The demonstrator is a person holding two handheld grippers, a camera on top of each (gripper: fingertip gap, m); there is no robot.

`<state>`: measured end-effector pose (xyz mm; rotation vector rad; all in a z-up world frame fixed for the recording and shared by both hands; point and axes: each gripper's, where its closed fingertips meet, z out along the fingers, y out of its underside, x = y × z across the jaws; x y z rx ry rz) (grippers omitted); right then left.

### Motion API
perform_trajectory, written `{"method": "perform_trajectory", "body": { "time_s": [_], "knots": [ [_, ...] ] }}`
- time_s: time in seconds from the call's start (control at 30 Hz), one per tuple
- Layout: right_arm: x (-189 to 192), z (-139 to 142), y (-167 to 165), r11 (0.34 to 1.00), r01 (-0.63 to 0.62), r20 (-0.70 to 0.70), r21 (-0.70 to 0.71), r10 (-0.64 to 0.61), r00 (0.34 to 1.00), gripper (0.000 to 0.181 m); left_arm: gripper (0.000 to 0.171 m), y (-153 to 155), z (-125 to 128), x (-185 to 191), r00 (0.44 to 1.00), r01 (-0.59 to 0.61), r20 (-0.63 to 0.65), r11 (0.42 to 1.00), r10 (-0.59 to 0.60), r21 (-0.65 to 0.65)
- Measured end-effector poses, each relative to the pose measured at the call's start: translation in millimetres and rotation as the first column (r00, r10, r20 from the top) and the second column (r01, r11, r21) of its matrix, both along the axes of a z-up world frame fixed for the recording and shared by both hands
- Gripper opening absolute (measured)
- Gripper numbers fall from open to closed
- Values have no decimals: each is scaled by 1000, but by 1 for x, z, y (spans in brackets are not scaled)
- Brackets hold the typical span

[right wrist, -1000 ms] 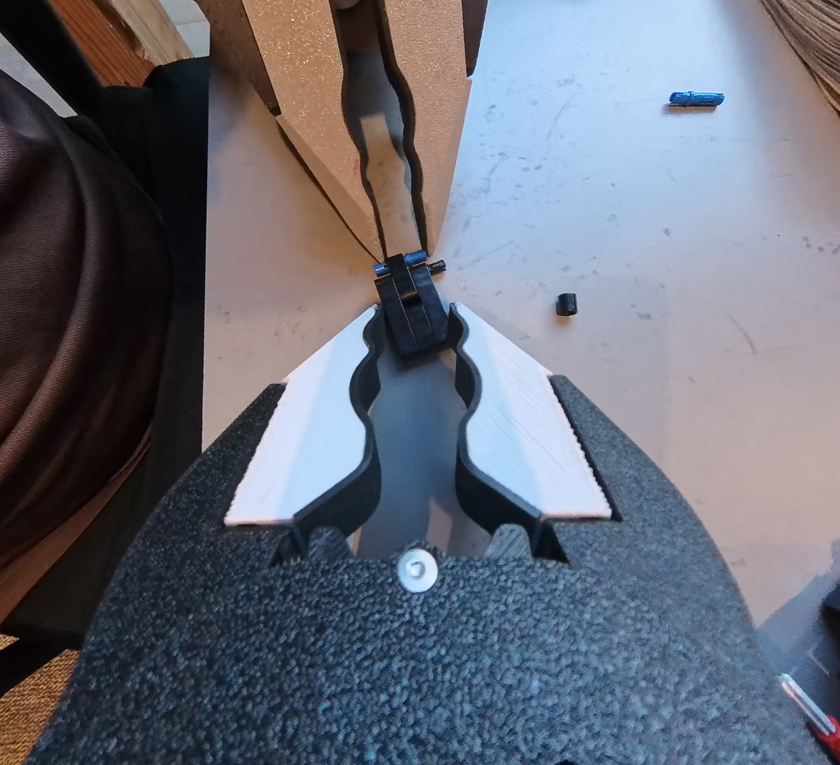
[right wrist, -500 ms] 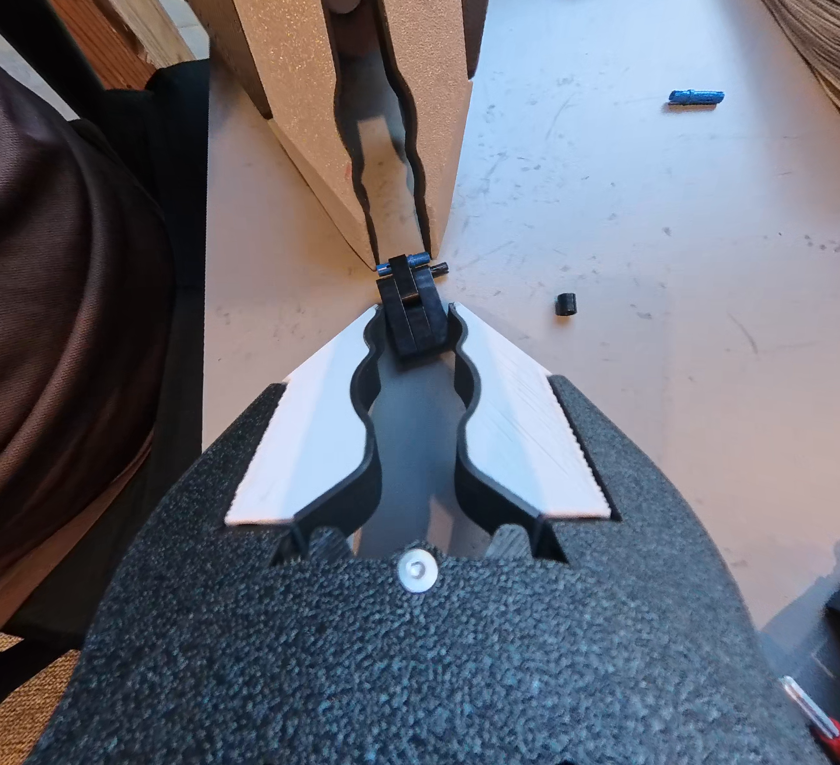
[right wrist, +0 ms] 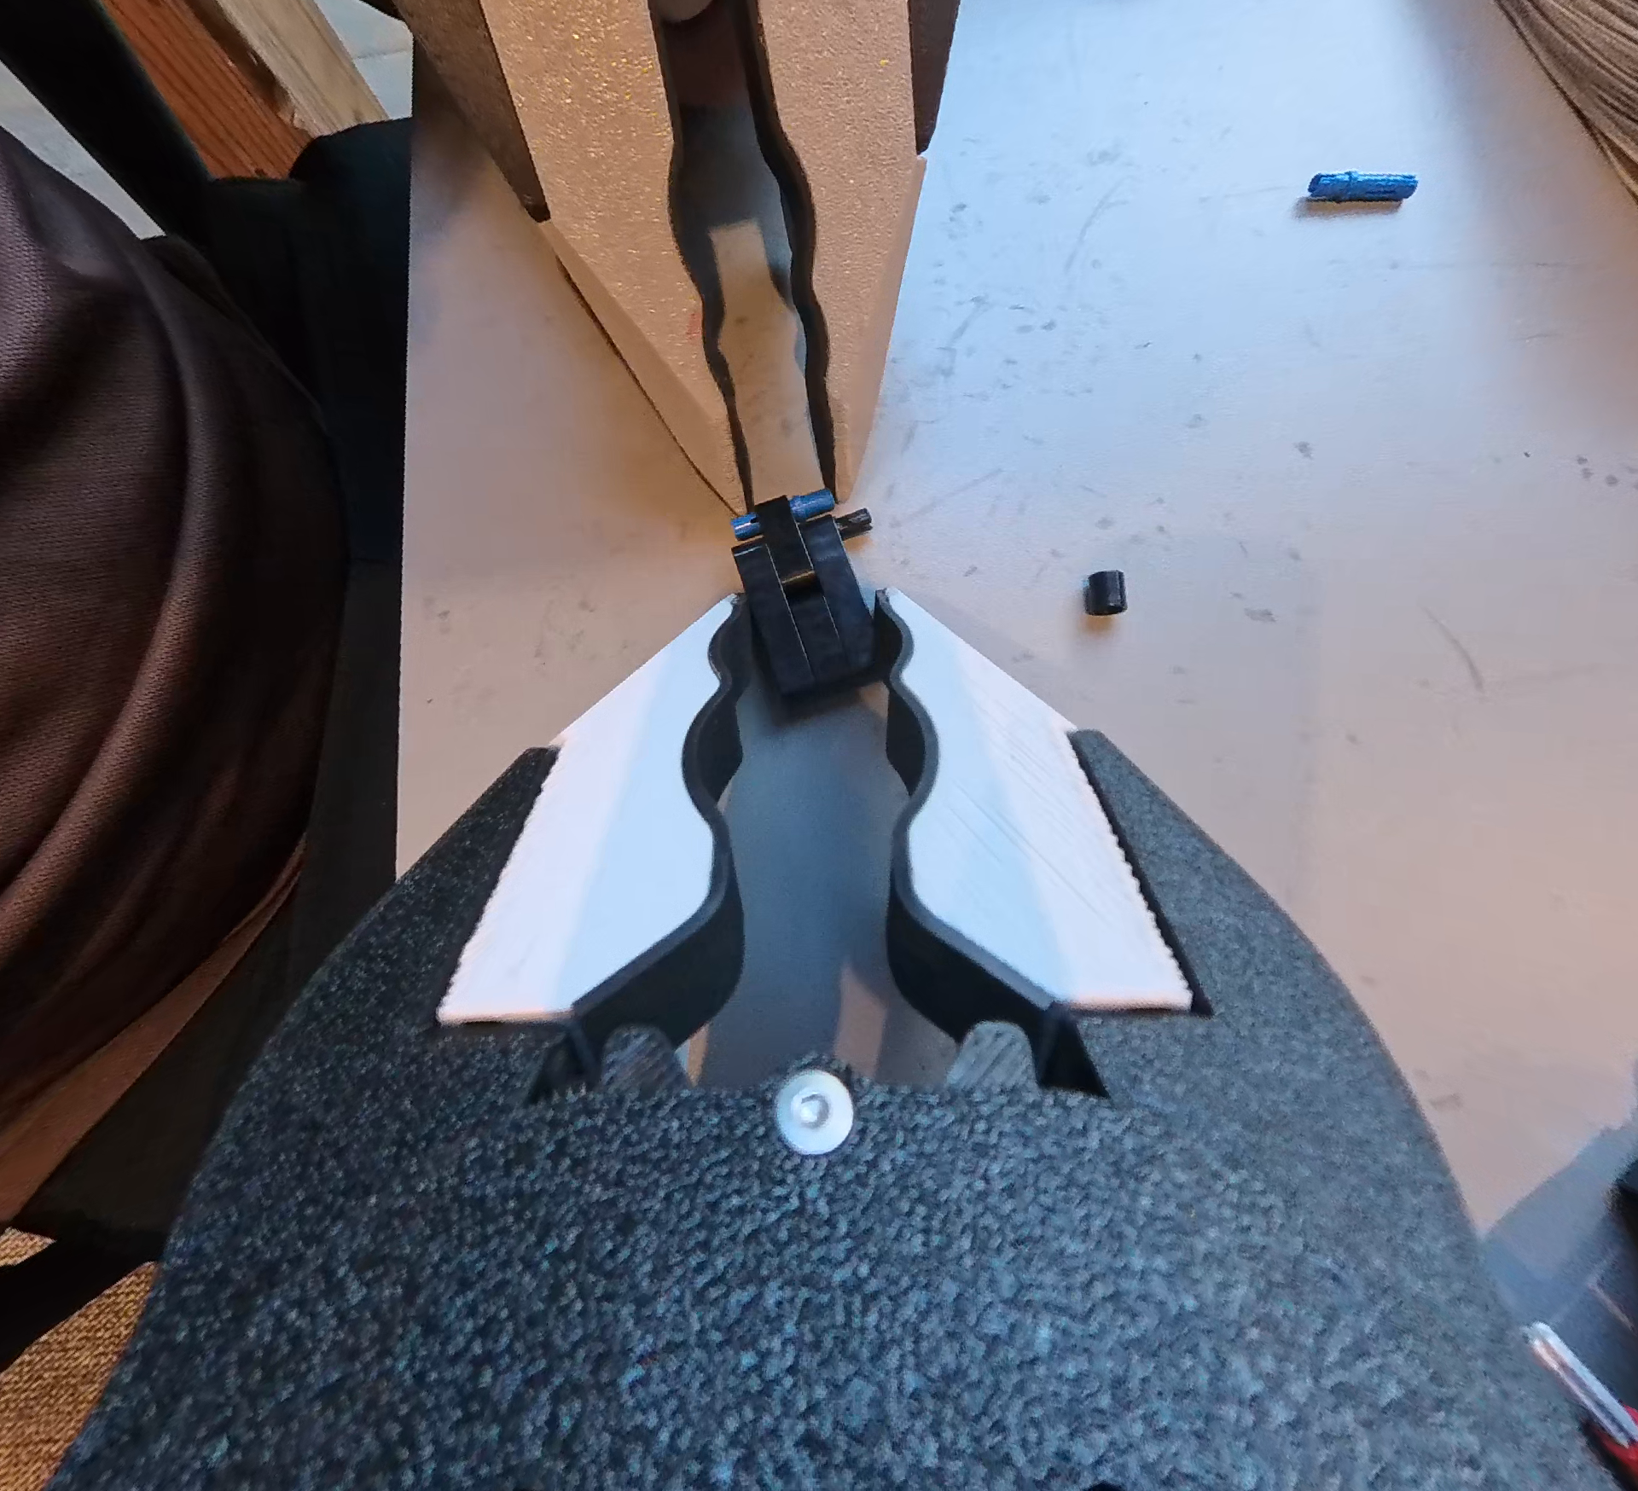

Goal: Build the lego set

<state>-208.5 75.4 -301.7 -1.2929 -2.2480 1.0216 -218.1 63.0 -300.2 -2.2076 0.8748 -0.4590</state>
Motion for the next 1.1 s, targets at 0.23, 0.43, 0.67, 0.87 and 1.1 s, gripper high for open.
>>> {"method": "perform_trajectory", "body": {
  "time_s": [0.23,0.43,0.67,0.87,1.1],
  "knots": [
    [0,0,-1,1000,-6,0,1,6,1000,27,12,1,0,1,999,8,-38,1000,-7,24],
    [0,0,-2,1000,-13,8,-12,13,1000,27,11,2,0,2,999,17,-40,1000,-16,24],
    [-1,1,0,1000,-3,11,-24,3,1000,27,12,4,0,1,998,3,56,999,0,-54],
    [-1,2,4,997,17,-44,69,-14,999,36,10,-3,0,2,1000,-14,-19,1000,15,18],
    [2,2,25,982,158,-32,105,-155,987,37,17,-20,0,10,999,40,-16,999,-40,17]
  ]
}}
